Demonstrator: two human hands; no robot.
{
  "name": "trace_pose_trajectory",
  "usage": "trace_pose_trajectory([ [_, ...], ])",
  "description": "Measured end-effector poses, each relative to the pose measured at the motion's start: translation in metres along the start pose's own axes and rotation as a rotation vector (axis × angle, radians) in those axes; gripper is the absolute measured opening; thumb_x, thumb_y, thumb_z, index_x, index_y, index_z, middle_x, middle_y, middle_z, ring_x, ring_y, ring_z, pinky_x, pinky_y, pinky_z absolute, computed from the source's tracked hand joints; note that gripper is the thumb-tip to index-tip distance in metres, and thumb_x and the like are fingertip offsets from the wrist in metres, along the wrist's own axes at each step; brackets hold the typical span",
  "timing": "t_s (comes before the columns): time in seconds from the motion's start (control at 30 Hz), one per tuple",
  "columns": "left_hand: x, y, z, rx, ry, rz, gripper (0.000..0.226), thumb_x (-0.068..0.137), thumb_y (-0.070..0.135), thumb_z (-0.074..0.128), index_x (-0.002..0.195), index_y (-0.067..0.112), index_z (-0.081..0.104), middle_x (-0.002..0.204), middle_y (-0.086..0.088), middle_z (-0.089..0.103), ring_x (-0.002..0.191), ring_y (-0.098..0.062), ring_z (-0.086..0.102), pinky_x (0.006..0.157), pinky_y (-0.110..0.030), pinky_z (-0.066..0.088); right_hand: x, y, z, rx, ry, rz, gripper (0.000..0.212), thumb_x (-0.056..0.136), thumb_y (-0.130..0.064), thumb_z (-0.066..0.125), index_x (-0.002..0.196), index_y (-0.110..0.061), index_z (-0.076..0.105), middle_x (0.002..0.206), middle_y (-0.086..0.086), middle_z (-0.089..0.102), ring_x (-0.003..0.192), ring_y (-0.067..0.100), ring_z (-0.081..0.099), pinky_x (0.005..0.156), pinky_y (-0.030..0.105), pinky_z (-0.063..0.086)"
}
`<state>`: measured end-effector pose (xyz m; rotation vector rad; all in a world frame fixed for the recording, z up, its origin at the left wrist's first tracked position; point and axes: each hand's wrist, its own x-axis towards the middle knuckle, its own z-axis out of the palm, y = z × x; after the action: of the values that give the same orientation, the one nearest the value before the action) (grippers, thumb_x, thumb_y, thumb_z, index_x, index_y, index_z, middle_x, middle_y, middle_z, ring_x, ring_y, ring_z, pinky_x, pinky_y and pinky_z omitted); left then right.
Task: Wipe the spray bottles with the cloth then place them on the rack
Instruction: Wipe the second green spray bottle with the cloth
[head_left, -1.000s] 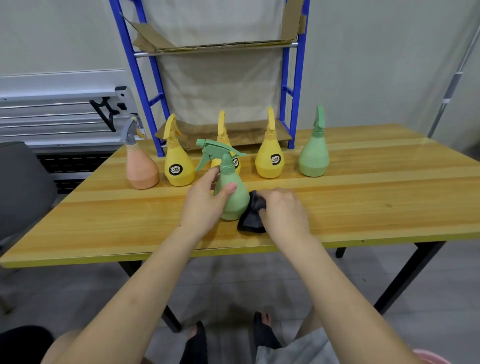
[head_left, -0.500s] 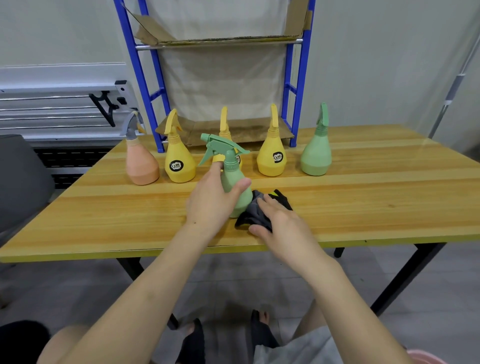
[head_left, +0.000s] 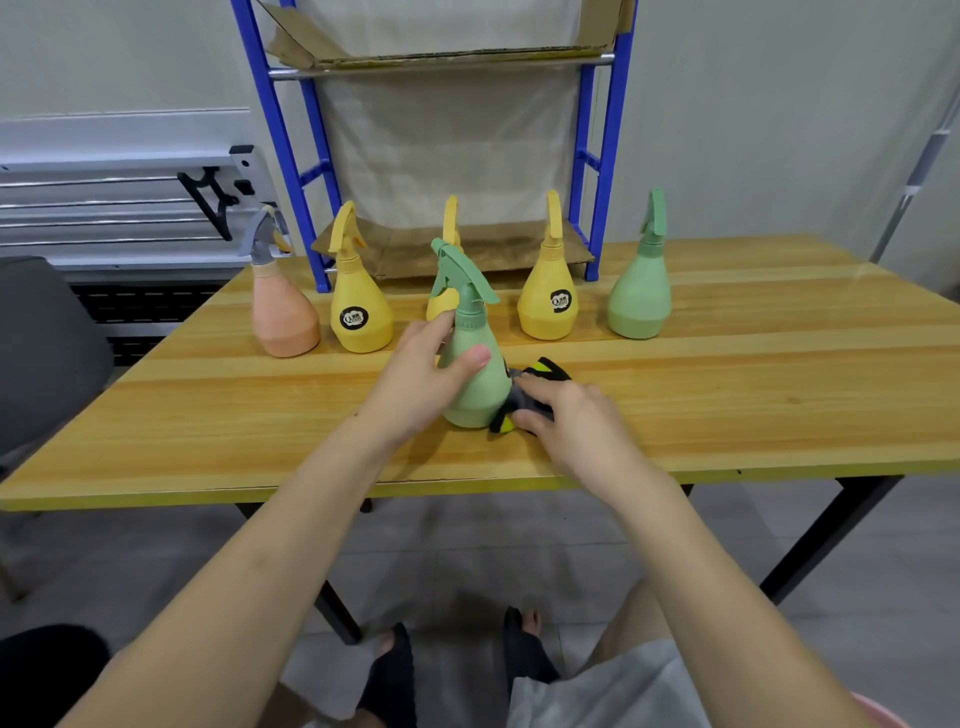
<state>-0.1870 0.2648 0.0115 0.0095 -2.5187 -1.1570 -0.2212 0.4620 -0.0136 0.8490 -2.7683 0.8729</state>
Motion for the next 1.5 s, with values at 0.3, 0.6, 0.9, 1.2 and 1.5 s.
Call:
trace_pose_trajectory([
  [0.3,0.005,-0.003,-0.015,0.021,-0.158,0.035,0.047,0.101,0.038,0.059,0.146,0.028,0.049,0.14,0.007,0.055,0.125,-0.012,0.051,0.111,-0.039,0.042,0.002,0.004,0.007,-0.036,0.048,-0.007,0.033,0.095,-0.022,0.065,0.126,-0.032,0.065,0.112,-0.002,0.072,0.105,0.033,0.062,0.073,0.036,0.044],
  [0.6,0.003,-0.014,-0.018,-0.045,-0.165,-0.006,0.042,0.104,0.033,0.054,0.145,0.028,0.045,0.142,0.003,0.054,0.129,-0.01,0.05,0.116,-0.042,0.039,0.006,0.004,0.009,0.028,0.049,0.059,0.038,0.094,-0.027,0.068,0.131,-0.035,0.066,0.114,0.002,0.074,0.109,0.035,0.061,0.087,0.041,0.052],
  [0.9,0.002,-0.01,-0.009,0.011,-0.017,-0.006,0.068,0.087,0.063,0.066,0.144,0.029,0.052,0.135,0.011,0.059,0.116,-0.007,0.057,0.1,-0.036,0.05,-0.013,-0.006,0.018,-0.008,0.125,0.034,0.026,0.093,-0.033,0.069,0.118,-0.029,0.069,0.105,-0.001,0.074,0.102,0.033,0.062,0.081,0.042,0.051],
  [1.2,-0.005,-0.017,-0.015,-0.207,-0.15,-0.013,0.059,0.093,0.039,0.07,0.144,0.023,0.045,0.141,0.007,0.058,0.131,-0.007,0.053,0.113,-0.037,0.044,0.025,0.002,0.011,-0.049,0.055,0.061,0.039,0.096,-0.02,0.059,0.132,-0.034,0.066,0.115,0.003,0.073,0.108,0.035,0.062,0.086,0.042,0.054],
  [1.5,0.001,-0.019,-0.014,0.031,-0.058,0.032,0.048,0.106,0.031,0.051,0.153,0.025,0.042,0.133,-0.001,0.055,0.122,-0.013,0.053,0.111,-0.039,0.044,-0.006,-0.007,0.008,0.06,0.051,0.064,0.018,0.094,-0.027,0.068,0.109,-0.034,0.073,0.093,-0.002,0.072,0.092,0.028,0.06,0.076,0.037,0.05],
])
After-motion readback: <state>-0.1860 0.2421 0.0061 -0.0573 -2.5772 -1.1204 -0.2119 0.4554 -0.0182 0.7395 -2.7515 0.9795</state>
